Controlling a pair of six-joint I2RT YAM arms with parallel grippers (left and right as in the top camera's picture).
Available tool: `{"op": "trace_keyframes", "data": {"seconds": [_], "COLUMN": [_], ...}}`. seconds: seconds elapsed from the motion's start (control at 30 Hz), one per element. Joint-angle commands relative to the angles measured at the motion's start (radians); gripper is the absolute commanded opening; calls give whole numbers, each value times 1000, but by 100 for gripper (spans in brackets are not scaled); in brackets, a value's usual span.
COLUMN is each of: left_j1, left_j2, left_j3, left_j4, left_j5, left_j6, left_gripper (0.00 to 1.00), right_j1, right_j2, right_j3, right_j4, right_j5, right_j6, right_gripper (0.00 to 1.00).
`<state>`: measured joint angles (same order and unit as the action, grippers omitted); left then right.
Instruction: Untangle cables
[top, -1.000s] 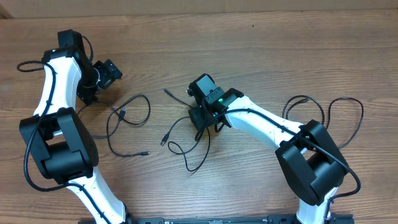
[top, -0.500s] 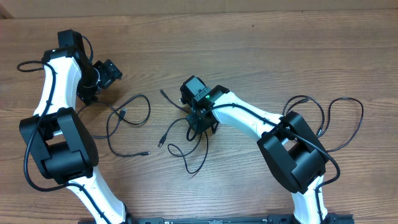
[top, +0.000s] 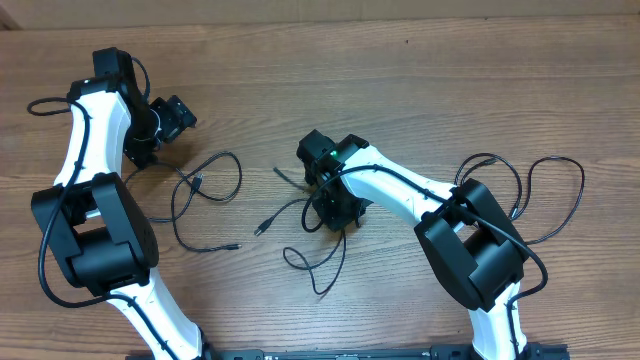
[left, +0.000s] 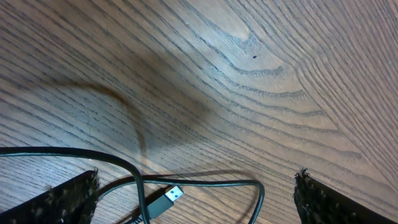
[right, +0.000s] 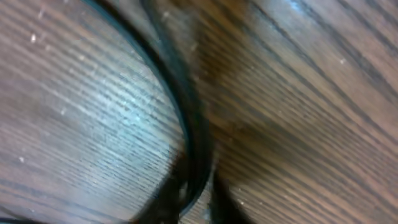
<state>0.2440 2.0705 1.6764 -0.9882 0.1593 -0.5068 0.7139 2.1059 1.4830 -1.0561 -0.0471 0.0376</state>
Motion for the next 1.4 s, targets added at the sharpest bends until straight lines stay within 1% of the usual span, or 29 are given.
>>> {"op": "trace_keyframes", "data": {"seconds": [0.0, 0.03, 0.1, 0.2, 0.27, 0.3, 0.33, 0.37, 0.43, 0.47, 0.53, 0.57, 0.7, 0.8, 0.87, 0.97, 1.13, 1.37], "left_j1": [-2, -2, -2, -2, -2, -2, -2, -2, -2, -2, -2, -2, -2, -2, -2, -2, -2, -2], "left_j2": [-16, -16, -16, -16, -16, -16, -16, -16, -16, -16, -16, -16, -16, -16, -16, -16, -16, -16], "left_j3": [14, 14, 14, 14, 14, 14, 14, 14, 14, 14, 14, 14, 14, 14, 14, 14, 14, 14], "left_j4": [-2, -2, -2, -2, -2, -2, -2, -2, -2, -2, -2, -2, -2, -2, -2, -2, -2, -2], "left_j5": [-11, -11, -11, -11, -11, -11, -11, -11, -11, -11, -11, -11, -11, -11, -11, -11, -11, -11], "left_j6": [-14, -14, -14, -14, -14, -14, -14, -14, -14, -14, -14, -14, -14, -14, -14, -14, -14, -14], "left_gripper": [100, 100, 100, 99, 100, 99, 100, 99, 100, 100, 100, 99, 100, 100, 100, 100, 100, 100], "right_j1": [-1, -1, -1, -1, -1, -1, -1, -1, 2, 5, 12, 16, 45, 70, 84, 91, 80, 41], "right_j2": [17, 17, 17, 17, 17, 17, 17, 17, 17, 17, 17, 17, 17, 18, 18, 21, 51, 64], "right_j3": [13, 13, 13, 14, 22, 28, 36, 45, 56, 56, 56, 56, 55, 55, 51, 26, 10, 10], "right_j4": [25, 39, 66, 99, 109, 114, 117, 122, 140, 152, 166, 168, 153, 118, 94, 104, 113, 114], "right_j5": [1, 1, 2, 5, 5, 5, 4, 1, -8, -20, -24, -25, -25, -13, 7, 56, 164, 133], "right_j6": [-9, -9, -10, -18, -21, -21, -21, -21, -27, -53, -74, -74, -111, -135, -145, -144, -139, -139], "right_gripper": [51, 58, 65, 67, 73, 75, 74, 71, 60, 54, 39, 37, 37, 38, 38, 38, 38, 38]}}
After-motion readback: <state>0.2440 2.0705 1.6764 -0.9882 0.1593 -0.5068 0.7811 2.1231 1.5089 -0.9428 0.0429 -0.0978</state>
